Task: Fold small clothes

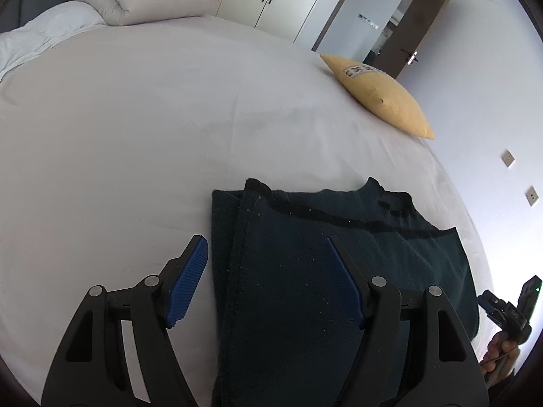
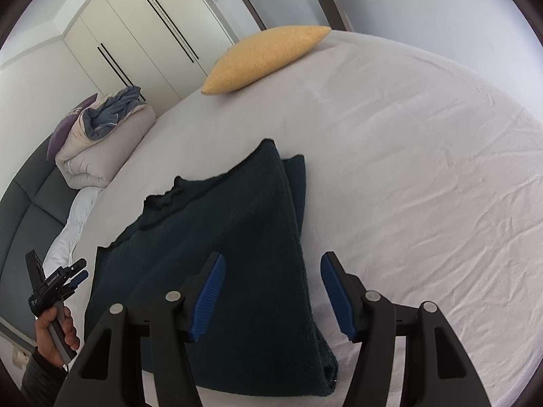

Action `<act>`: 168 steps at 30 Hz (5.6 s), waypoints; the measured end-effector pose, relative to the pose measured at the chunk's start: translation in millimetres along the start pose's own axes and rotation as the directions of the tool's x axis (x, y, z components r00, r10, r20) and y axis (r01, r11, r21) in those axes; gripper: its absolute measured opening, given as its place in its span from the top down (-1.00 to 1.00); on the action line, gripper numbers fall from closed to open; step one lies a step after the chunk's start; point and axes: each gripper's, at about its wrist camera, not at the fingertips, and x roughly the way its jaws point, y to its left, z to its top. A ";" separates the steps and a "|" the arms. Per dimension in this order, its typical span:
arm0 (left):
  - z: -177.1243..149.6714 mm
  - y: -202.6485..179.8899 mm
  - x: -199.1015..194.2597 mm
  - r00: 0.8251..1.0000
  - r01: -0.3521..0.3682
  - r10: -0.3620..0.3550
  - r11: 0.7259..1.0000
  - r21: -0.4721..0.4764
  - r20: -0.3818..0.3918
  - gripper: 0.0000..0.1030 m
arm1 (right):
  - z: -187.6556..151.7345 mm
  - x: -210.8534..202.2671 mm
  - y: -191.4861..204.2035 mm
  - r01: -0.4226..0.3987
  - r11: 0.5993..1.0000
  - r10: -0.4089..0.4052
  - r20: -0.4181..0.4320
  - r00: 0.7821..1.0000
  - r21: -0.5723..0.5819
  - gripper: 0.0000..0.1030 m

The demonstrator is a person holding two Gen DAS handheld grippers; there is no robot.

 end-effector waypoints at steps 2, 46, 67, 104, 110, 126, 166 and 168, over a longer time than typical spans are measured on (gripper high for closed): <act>-6.2 3.7 2.0 1.000 0.022 -0.022 0.999 -0.025 -0.013 -0.33 | -2.2 0.4 -6.2 -0.013 0.999 0.014 -0.012 1.000 0.035 -0.20; -38.0 9.1 -40.2 0.997 0.078 -0.078 0.997 -0.030 0.012 0.31 | -27.3 -45.0 -16.6 0.028 0.999 -0.027 -0.014 1.000 0.030 0.01; -24.7 22.5 17.3 0.994 0.105 -0.105 0.994 0.007 -0.032 0.31 | 22.5 64.8 -14.7 -0.249 0.956 0.254 -0.014 0.967 0.156 0.62; -87.1 90.4 -5.3 0.792 0.321 -0.547 0.751 -0.576 -0.272 -0.39 | -36.2 88.8 141.1 -0.457 0.877 0.481 -0.276 0.832 0.148 -0.13; -85.2 89.6 2.7 0.780 0.301 -0.537 0.773 -0.558 -0.322 0.27 | -48.5 121.4 134.7 -0.427 0.884 0.468 -0.358 0.808 0.191 -0.03; -54.5 16.6 -33.7 0.876 0.280 -0.408 0.865 -0.416 -0.258 0.83 | -48.5 122.2 124.2 -0.473 0.853 0.521 -0.346 0.780 0.218 0.07; -88.5 -180.3 8.3 0.880 0.321 -0.320 0.945 -0.056 -0.350 0.83 | 15.6 151.4 95.3 -0.525 0.680 0.720 -0.328 0.612 0.512 -0.24; -83.6 -174.3 9.6 0.884 0.318 -0.311 0.947 -0.039 -0.348 0.83 | 13.8 159.0 112.8 -0.527 0.687 0.719 -0.366 0.590 0.501 -0.26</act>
